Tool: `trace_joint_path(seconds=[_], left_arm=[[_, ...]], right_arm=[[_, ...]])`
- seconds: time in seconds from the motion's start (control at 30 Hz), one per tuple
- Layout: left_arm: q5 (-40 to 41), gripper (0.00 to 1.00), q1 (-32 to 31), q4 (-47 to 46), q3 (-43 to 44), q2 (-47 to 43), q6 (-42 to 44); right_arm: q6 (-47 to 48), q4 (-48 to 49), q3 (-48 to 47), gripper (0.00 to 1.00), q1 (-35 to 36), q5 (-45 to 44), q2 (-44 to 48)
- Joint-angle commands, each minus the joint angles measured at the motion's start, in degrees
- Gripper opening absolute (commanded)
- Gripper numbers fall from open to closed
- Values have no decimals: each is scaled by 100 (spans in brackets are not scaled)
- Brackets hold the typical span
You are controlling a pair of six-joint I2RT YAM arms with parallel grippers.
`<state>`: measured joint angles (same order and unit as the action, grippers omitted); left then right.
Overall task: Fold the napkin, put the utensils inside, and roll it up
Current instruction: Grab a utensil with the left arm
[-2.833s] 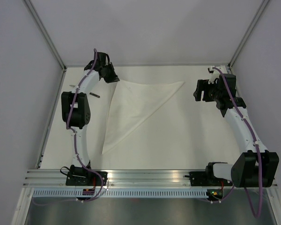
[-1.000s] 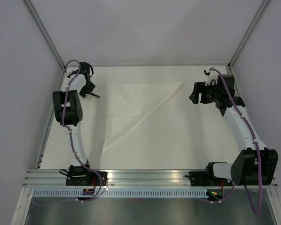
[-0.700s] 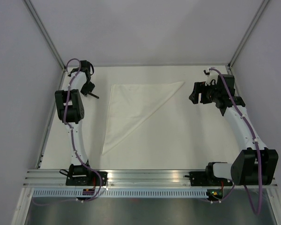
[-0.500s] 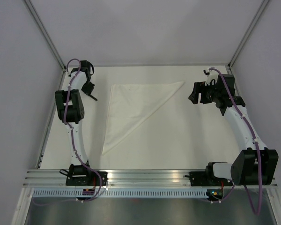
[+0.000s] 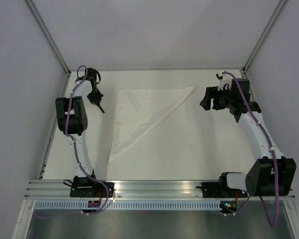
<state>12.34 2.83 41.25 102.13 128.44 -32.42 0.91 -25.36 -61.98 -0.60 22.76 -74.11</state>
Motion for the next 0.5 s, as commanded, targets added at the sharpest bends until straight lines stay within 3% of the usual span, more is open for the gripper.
trace_joint_path(seconds=[0.0, 0.23, 0.47], left_arm=[[-398, 2, -98, -345, -271, -635, 939], [-696, 2, -213, -863, -852, -1532, 1852], [-1005, 2, -1186, -1040, -1370, -2218, 3153]], right_arm=[[59, -74, -254, 79, 25, 123, -34], [76, -100, -262, 79, 25, 123, -42], [85, -127, -298, 79, 16, 228, -174]])
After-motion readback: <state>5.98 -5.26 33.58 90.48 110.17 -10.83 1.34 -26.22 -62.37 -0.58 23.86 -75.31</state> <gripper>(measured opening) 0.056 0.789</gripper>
